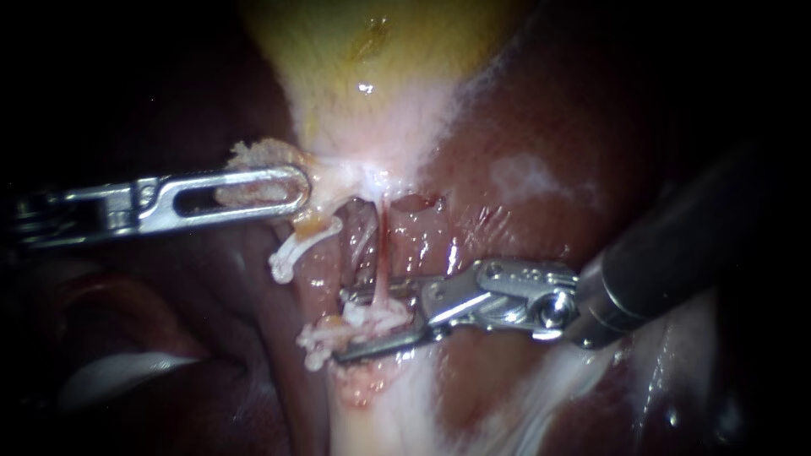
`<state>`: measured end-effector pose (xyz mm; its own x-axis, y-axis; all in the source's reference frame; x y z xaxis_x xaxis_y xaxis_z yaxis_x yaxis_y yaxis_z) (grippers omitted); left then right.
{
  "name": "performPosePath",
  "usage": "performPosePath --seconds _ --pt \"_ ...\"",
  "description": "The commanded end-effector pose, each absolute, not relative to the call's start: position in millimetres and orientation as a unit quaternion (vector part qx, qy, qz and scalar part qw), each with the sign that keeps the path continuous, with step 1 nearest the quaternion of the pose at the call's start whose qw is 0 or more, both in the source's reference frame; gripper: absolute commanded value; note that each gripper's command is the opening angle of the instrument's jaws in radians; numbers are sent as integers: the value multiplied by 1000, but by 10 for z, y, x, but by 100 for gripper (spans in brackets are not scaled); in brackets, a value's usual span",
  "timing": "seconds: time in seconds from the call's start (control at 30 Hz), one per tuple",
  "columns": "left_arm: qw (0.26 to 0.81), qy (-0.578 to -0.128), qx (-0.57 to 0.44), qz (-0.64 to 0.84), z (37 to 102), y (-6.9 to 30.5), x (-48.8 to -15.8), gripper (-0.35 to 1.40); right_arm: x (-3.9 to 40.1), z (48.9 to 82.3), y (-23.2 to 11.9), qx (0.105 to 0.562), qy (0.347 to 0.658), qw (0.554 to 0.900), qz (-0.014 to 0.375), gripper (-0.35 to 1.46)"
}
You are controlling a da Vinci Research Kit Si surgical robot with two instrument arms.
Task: Clipping second clip right tube
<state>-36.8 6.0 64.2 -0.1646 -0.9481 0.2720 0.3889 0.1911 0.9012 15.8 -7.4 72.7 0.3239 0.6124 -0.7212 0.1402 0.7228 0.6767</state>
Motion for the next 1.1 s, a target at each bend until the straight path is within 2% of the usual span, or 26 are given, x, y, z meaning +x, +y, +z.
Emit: performPosePath --seconds 0.03,0.53,1.1 --pt "584 -505 277 -572 642 60 -368 -35 157 726 -73 339 562 737 159 50" --pt "584 -505 277 -572 642 60 -368 -35 145 727 -66 370 582 702 178 50" --pt "584 -505 277 -572 642 60 -368 -35 142 729 -63 424 600 640 223 50"
